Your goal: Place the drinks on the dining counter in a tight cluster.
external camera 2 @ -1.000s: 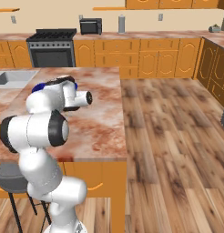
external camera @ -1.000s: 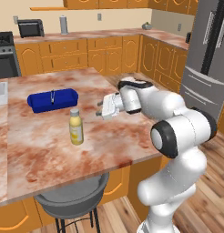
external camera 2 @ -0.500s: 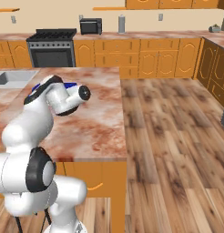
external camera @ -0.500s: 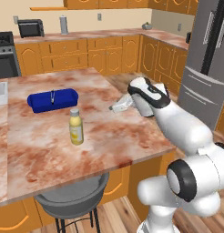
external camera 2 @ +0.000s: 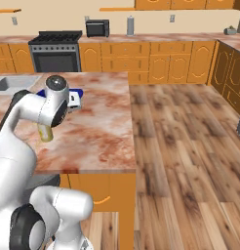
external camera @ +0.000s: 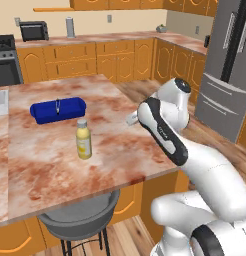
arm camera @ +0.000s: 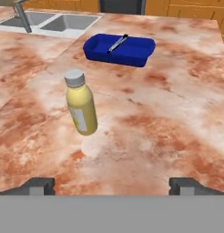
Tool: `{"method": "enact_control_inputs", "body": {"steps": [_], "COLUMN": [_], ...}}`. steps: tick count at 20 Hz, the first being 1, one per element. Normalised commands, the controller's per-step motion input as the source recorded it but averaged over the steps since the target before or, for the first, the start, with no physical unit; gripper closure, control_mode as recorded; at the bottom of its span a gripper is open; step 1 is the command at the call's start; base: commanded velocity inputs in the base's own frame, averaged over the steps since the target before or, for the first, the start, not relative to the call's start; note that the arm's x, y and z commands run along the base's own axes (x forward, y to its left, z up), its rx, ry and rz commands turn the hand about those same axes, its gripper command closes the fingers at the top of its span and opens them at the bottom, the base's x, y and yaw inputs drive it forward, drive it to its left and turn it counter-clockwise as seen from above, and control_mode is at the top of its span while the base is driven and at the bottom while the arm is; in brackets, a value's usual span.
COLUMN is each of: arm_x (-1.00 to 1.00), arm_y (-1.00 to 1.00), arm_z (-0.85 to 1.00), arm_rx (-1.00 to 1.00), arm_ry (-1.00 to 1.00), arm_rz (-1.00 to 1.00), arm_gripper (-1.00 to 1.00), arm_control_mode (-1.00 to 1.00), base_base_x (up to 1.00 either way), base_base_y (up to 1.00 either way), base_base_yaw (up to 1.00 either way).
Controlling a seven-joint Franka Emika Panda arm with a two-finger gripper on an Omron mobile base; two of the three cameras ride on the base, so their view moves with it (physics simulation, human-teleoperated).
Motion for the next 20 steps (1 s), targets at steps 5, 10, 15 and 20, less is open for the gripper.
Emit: {"method": "enact_control_inputs", "body": {"steps": [5, 10, 15, 20], "arm_x": [-1.00, -1.00, -1.00, -0.89], "arm_y": [-0.44, -0.38, -0.26, -0.16], "arm_z": [0.01, 0.03, 0.78, 1.00], "arm_rx": [-0.09, -0.03, 0.00, 0.00], "arm_ry": [0.08, 0.01, 0.00, 0.00], "arm_rz": [-0.27, -0.31, -0.21, -0.12], "arm_gripper": [-1.00, -1.00, -1.00, -1.00], "arm_control_mode": [-1.00, -1.00, -1.00, -1.00], "base_base_x": [0.00, 0.00, 0.00, 0.00], "base_base_y": [0.00, 0.00, 0.00, 0.00], "base_base_yaw": [0.00, 0.00, 0.00, 0.00]}}
